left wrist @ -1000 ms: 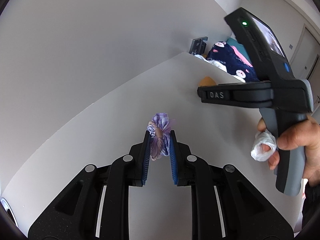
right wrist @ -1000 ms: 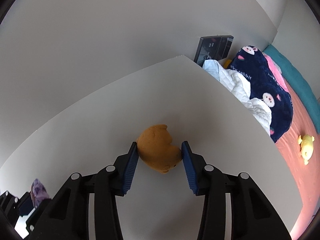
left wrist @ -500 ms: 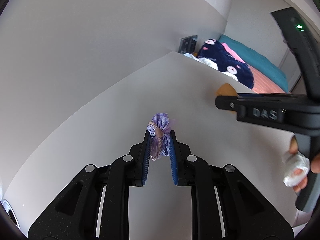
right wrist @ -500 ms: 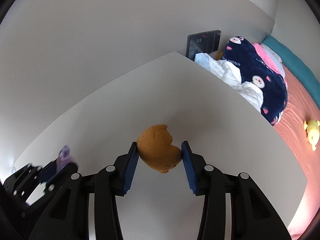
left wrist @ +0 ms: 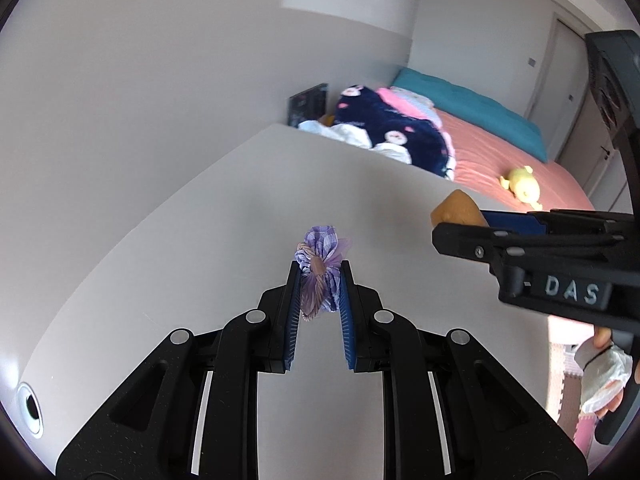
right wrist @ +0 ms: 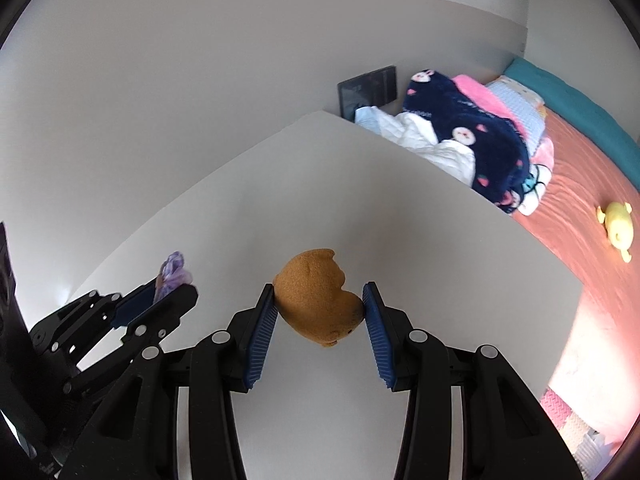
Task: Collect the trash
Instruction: 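Grasp the orange teddy toy with the right tool while the left tool holds the scrunchie, then carry scrunchie and teddy toy over the black trash bag and open both tools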
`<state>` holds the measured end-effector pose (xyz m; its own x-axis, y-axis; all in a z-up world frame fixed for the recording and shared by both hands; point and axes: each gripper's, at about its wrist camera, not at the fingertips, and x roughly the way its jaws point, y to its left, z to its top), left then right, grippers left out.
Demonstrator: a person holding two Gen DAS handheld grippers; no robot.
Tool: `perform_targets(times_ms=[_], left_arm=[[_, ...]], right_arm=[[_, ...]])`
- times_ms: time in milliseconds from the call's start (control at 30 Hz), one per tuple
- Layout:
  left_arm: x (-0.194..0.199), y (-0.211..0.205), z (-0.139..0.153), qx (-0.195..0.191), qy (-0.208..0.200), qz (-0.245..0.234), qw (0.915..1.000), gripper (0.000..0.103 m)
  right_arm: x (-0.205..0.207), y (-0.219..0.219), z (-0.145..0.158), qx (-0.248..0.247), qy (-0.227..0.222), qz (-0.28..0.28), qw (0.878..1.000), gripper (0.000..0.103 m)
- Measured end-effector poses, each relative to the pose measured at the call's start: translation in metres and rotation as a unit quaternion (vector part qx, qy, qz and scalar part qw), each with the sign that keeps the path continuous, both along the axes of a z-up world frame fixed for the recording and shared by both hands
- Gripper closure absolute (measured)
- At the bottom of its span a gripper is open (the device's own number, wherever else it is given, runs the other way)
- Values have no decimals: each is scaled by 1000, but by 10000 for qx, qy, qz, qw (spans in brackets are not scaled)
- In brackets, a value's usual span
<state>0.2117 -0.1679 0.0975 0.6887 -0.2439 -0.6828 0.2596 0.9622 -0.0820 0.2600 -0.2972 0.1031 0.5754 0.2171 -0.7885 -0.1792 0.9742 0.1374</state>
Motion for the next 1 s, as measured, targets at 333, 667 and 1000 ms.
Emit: perform_targets(times_ms=[333, 667, 1000], left_arm=[[-52, -66, 24, 205, -204, -490, 9984, 84], [-83, -146, 29, 493, -228, -1118, 9922, 83], [-99, -220, 14, 769, -43, -1691, 9826, 83]], right_arm=[[-78, -66, 15, 294, -182, -232, 9991, 57], [-144, -154, 10, 533, -95, -759, 9956, 57], [-182, -228, -5, 475, 232, -1362, 9893, 57]])
